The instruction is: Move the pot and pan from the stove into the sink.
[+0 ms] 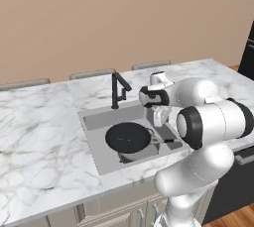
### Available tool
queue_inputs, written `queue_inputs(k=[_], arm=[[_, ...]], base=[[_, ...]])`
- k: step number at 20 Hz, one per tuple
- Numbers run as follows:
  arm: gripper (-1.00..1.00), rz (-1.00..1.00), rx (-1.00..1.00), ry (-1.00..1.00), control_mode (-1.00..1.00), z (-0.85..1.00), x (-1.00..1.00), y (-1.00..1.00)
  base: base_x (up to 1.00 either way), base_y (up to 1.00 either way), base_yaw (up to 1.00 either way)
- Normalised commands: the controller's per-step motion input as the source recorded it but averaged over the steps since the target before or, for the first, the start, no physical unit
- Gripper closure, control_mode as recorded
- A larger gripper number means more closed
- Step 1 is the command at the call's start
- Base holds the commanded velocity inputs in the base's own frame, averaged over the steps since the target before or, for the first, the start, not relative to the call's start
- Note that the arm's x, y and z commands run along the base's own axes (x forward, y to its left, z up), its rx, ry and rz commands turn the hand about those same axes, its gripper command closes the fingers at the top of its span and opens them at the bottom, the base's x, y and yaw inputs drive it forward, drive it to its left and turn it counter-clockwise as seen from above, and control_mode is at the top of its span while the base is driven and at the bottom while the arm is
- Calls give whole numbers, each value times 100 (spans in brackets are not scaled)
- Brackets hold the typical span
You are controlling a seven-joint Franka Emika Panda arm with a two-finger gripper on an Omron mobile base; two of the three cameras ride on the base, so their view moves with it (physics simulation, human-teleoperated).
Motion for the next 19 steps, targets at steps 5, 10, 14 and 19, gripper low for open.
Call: queue_inputs(k=[5,10,14,19], arm=[[-100,-8,2,3,-100,64,-42,-7],[-100,-4,1,0,-100,49,-86,-5],[-100,0,0,-9,-100,38,-100,0],[-100,1,1,-31,-100,39,-87,0]], base=[[0,0,0],[0,0,0],[0,0,0],[0,0,0]])
